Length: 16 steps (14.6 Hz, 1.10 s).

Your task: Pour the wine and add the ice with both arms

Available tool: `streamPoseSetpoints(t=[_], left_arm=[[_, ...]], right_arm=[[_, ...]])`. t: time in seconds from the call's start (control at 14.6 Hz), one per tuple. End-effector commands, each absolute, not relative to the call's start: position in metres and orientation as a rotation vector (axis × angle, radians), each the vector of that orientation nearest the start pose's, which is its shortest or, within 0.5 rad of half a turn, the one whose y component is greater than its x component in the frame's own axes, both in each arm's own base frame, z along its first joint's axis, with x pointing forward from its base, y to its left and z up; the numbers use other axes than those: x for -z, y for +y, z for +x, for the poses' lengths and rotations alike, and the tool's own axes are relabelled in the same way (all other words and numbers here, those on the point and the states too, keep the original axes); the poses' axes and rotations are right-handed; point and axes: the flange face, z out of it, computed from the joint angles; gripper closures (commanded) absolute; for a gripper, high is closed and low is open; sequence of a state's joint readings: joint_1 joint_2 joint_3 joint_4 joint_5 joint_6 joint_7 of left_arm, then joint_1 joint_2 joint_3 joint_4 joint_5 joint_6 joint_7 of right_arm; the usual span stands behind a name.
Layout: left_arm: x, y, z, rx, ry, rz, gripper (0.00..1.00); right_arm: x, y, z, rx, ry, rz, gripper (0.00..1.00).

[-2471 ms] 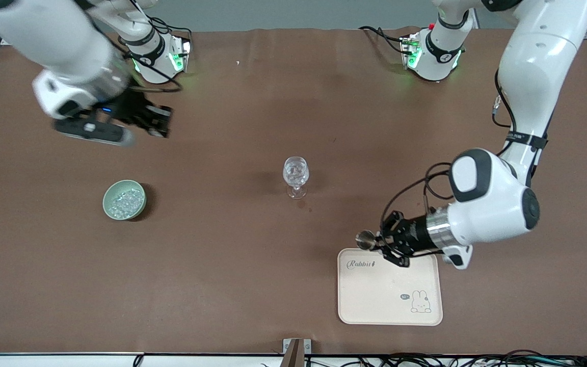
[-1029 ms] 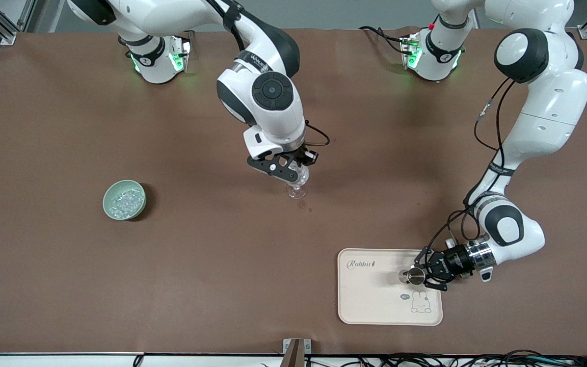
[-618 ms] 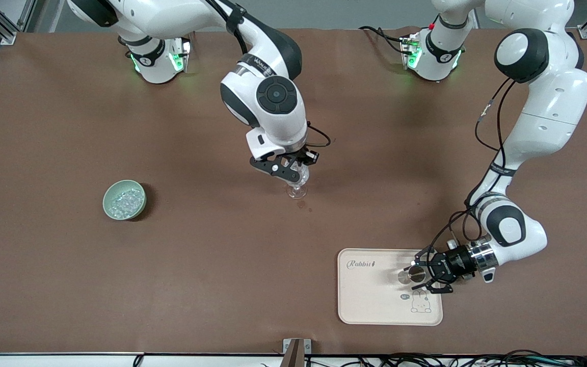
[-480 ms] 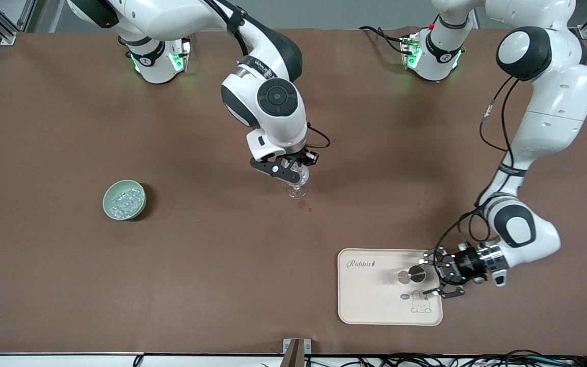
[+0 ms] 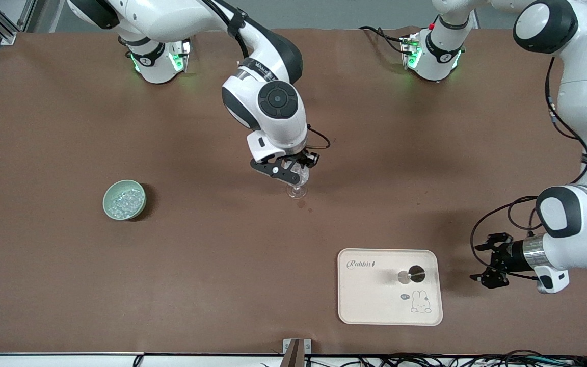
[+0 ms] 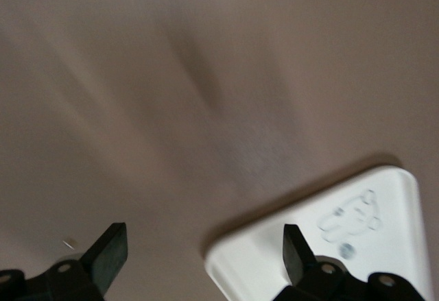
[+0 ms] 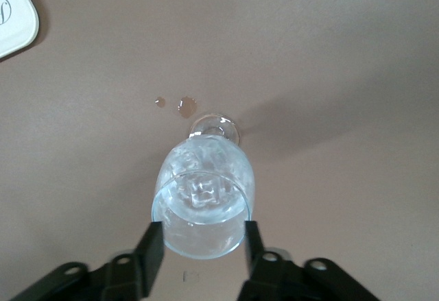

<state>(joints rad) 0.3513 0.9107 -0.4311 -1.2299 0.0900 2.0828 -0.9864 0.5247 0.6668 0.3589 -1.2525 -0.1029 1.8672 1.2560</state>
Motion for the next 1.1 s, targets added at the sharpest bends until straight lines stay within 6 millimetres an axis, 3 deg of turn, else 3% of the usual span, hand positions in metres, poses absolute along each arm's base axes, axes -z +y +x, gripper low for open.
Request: streamPoseSetpoints(t=[0.0, 0.07, 0.14, 0.21, 0.34, 0.48, 0.62, 0.89, 1.03], left_arm=[[-0.262, 0.012, 0.745, -0.124, -1.193, -2.974, 0.00], [-0.274, 0.009, 0.740, -0.127, -1.013, -2.955, 0.00], [-0.292, 0.001, 0.738, -0.113, -0.877, -2.961, 0.00], [-0.320, -0.006, 0.737, -0.065, -0.765, -2.976, 0.00], [-0.370, -0.007, 0.729, -0.037, -0.596, -2.974, 0.00], [-0.422, -0.008, 0.718, 0.003, -0.451, -2.971, 0.00], [-0.478, -0.017, 0.698, 0.015, -0.323, -2.958, 0.00], [-0.566, -0.044, 0.657, 0.061, -0.220, -2.981, 0.00], [-0.591, -0.044, 0.635, 0.060, -0.173, -2.989, 0.00]], right_arm=[[-0.389, 0.517, 0.517, -0.145, 0.651, -3.028, 0.21], [-0.393, 0.515, 0.518, -0.142, 0.651, -3.028, 0.06], [-0.401, 0.508, 0.523, -0.137, 0.668, -3.024, 0.00], [-0.421, 0.497, 0.525, -0.117, 0.683, -3.028, 0.00], [-0.491, 0.464, 0.530, 0.063, 0.708, -3.033, 0.00], [-0.546, 0.412, 0.545, 0.180, 0.798, -3.016, 0.00], [-0.594, 0.343, 0.566, 0.259, 0.807, -3.002, 0.00], [-0.643, 0.230, 0.579, 0.252, 0.763, -3.091, 0.00], [-0.655, 0.174, 0.577, 0.205, 0.657, -3.161, 0.00]])
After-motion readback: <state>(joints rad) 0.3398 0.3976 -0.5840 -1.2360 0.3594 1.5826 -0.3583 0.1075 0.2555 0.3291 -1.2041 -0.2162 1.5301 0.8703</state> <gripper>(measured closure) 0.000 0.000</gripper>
